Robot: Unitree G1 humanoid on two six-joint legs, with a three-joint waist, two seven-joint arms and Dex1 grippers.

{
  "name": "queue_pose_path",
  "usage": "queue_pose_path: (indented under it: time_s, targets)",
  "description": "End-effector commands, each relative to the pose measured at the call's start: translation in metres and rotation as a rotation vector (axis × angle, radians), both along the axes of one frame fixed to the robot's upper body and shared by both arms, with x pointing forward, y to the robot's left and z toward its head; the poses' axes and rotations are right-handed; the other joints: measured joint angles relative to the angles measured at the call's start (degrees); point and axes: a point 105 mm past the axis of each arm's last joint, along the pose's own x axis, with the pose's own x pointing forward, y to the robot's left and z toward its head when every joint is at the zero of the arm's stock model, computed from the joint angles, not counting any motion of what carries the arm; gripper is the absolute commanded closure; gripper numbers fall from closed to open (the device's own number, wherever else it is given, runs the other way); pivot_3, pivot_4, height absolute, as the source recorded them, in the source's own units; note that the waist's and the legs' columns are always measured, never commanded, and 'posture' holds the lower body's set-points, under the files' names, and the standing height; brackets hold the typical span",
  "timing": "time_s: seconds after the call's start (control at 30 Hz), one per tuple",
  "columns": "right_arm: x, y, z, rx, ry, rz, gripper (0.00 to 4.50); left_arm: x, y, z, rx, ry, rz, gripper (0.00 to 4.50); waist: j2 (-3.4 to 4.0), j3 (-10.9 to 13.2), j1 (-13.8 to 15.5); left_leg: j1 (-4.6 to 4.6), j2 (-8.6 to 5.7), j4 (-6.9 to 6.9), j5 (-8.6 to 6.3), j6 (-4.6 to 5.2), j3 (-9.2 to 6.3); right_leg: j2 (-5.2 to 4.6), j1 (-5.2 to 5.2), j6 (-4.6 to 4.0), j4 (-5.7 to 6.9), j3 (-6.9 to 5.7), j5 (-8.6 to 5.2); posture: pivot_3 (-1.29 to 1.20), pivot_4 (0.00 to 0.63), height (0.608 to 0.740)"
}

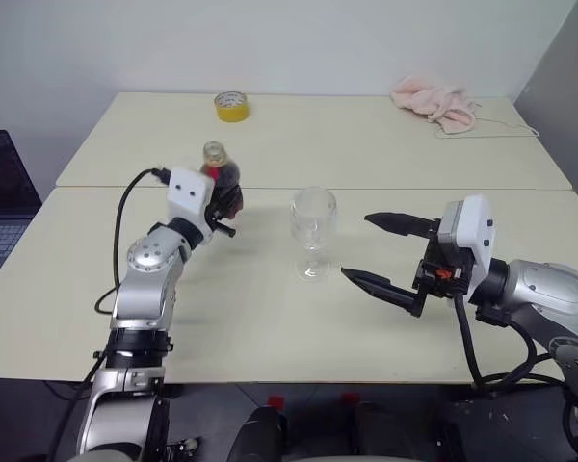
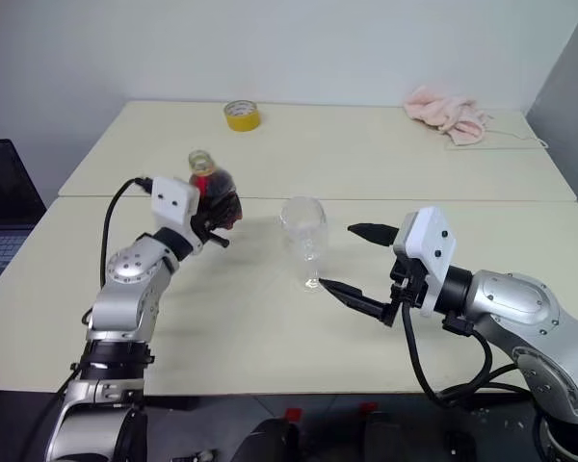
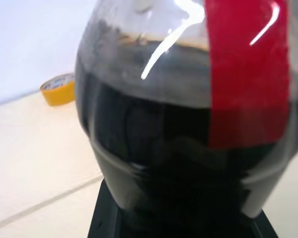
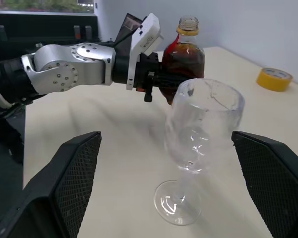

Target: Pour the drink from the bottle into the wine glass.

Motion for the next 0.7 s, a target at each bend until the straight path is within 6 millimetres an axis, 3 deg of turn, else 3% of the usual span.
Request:
queue_pose_path:
  time_s: [0.03,0.2,0.7]
  targets:
    - [0.0,0.003,0.008,0.012,-0.062,-0.027,0.0,-0.001,-0.016,0.028,0.089,-0.125,-0.063,3.73,0.01,0.0,-0.1,0.0,0.0,0.0,0.0,0.0,0.02,0.0,0.0,0.0,-0.01,0.02,0.0,0.0,0.15,0.74]
    - [-0.001,0.008,0.011,0.021,-0.053,-0.015,0.0,0.0,-0.031,0.037,0.173,-0.188,-0.118,3.73,0.0,0.0,-0.39,0.01,-0.01,-0.06,0.0,0.0,0.05,-0.01,-0.06,0.0,-0.02,0.05,0.0,0.0,0.15,0.74]
    - [0.006,0.009,0.006,-0.012,0.007,-0.024,0.0,0.004,-0.041,0.059,0.472,-0.46,-0.173,3.73,0.0,0.0,-0.33,-0.04,-0.03,-0.05,0.0,0.0,0.04,-0.02,-0.09,0.0,0.0,0.04,0.0,0.0,0.15,0.74]
